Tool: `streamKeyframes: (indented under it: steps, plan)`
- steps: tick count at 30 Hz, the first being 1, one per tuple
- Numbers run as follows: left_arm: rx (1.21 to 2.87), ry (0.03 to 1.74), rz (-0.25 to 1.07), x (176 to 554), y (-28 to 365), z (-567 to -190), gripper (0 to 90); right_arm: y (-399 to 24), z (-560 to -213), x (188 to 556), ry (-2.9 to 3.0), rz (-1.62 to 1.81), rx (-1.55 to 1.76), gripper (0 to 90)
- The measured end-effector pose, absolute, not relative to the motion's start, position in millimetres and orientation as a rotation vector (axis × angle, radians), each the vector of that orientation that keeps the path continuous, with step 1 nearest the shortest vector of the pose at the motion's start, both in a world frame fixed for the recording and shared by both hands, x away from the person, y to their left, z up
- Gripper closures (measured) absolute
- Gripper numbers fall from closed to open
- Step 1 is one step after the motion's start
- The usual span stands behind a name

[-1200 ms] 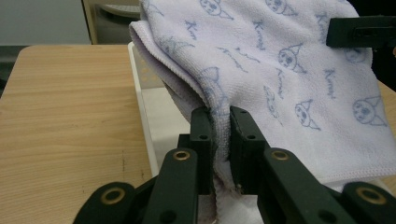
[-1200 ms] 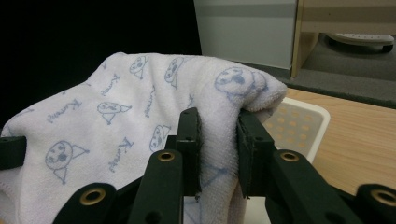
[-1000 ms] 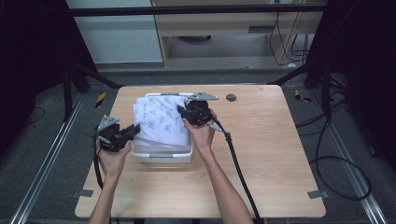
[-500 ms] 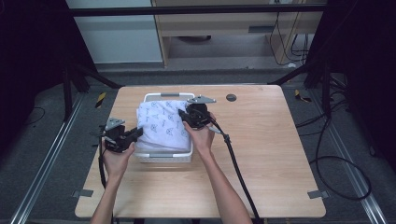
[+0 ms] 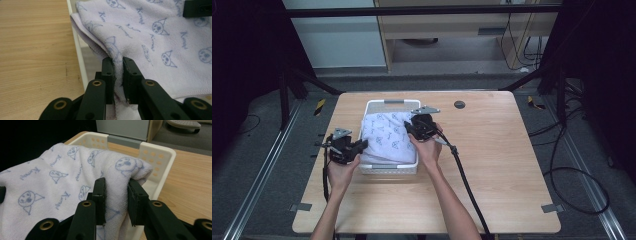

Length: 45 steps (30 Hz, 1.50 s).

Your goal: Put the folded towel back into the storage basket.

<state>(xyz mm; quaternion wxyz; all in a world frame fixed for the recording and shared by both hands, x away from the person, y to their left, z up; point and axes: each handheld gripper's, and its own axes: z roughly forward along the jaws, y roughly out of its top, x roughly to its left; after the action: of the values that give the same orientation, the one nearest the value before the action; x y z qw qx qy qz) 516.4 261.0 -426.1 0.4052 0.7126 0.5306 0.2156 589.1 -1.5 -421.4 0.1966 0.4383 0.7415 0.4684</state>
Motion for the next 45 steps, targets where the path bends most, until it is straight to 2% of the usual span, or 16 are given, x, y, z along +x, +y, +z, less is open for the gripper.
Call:
streamKeyframes:
  steps: [10,11,14,20,23,30,36,45]
  plan:
    - [1.839,1.360,0.578,519,257,-431,76.8,0,-430,593,2.118,1.257,1.232,68.6]
    - [1.816,1.362,0.585,518,259,-429,74.1,1,-432,593,2.116,1.237,1.225,65.2]
    - [1.792,1.361,0.591,516,262,-425,70.7,-1,-429,592,2.104,1.245,1.215,63.3]
    - [1.767,1.339,0.607,511,263,-417,67.8,-10,-420,587,2.082,1.267,1.192,57.4]
    - [1.762,1.316,0.611,508,261,-412,65.3,-17,-416,584,2.083,1.272,1.176,50.4]
    - [1.766,1.265,0.635,500,257,-407,57.5,-51,-411,572,2.029,1.322,1.194,33.6]
    - [1.763,1.221,0.666,492,254,-403,49.9,-92,-411,555,2.007,1.328,1.212,25.4]
    - [1.774,1.197,0.685,480,255,-407,41.4,-146,-420,527,2.017,1.305,1.228,18.2]
